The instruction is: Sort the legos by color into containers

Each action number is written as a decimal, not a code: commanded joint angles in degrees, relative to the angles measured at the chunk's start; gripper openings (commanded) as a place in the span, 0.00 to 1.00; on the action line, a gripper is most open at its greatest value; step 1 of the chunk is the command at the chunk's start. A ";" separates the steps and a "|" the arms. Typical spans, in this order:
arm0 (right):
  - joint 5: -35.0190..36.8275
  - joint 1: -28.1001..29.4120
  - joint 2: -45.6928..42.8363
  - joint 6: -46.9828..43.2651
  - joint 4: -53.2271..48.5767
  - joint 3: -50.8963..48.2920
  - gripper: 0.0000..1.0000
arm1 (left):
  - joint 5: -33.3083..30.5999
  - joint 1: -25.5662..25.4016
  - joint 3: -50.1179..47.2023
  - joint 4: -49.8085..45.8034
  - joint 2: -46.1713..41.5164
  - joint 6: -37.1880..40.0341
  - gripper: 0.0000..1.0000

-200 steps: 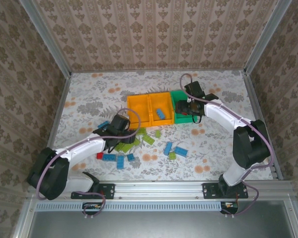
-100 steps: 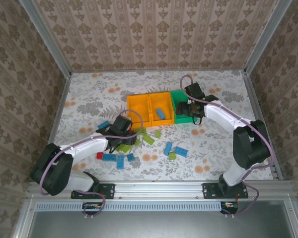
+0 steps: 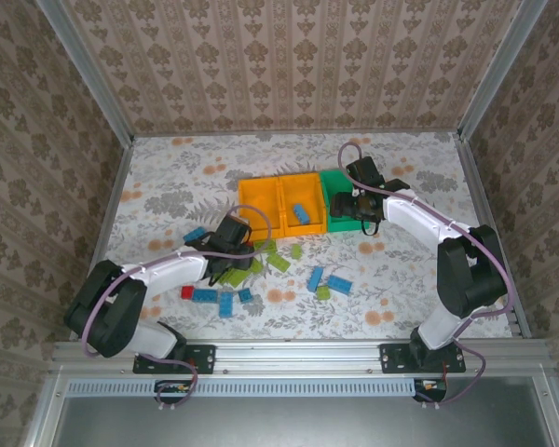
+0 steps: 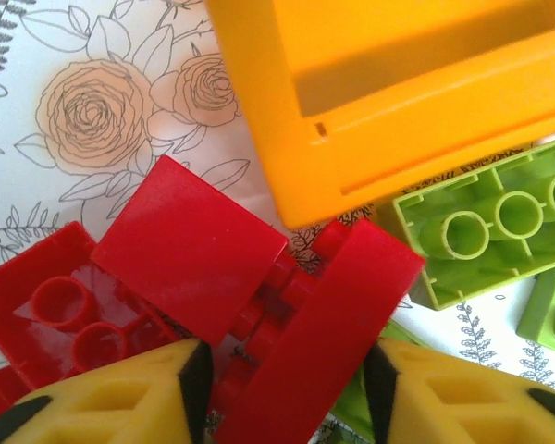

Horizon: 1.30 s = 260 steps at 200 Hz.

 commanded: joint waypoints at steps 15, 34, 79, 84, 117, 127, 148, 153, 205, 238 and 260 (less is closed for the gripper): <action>0.93 0.02 -1.35 0.52 0.26 -1.00 0.81 | 0.49 -0.10 1.07 -0.74 1.46 -0.61 0.39; 0.96 0.05 -1.31 0.47 0.27 -0.95 0.81 | 0.45 -0.10 0.77 -1.00 1.24 -0.69 0.36; 1.14 -0.01 -1.57 0.36 0.36 -0.95 0.81 | 1.21 -0.19 -0.54 -1.25 -1.65 -1.24 0.34; 1.05 -0.01 -1.68 0.35 0.43 -0.95 0.81 | 1.31 -0.15 -0.69 -1.20 -2.14 -1.41 0.33; 1.01 -0.03 -2.52 0.46 0.89 -1.15 0.81 | 2.35 -0.27 -1.39 -1.22 -4.32 -3.02 0.22; 0.91 -0.01 -2.73 0.45 0.89 -1.11 0.81 | 2.49 -0.36 -1.47 -1.10 -4.79 -3.58 0.22; 0.83 0.00 -3.14 0.46 0.89 -1.21 0.81 | 2.56 -0.60 -1.36 -1.29 -5.05 -4.42 0.21; 0.79 -0.02 -3.20 0.47 0.89 -1.25 0.81 | 2.57 -0.62 -1.20 -1.47 -5.06 -4.52 0.21; 1.29 0.03 -4.18 0.21 0.80 -1.72 0.81 | -2.14 -0.89 1.09 -6.55 -7.03 -6.44 0.19; 2.11 -0.34 -5.56 0.16 1.27 -2.75 0.81 | -3.44 -1.95 1.54 -6.27 -11.43 -5.46 0.18; 2.31 -1.27 -7.46 0.44 2.13 -4.35 0.81 | -5.30 -3.55 2.56 -6.43 -14.96 -4.63 0.18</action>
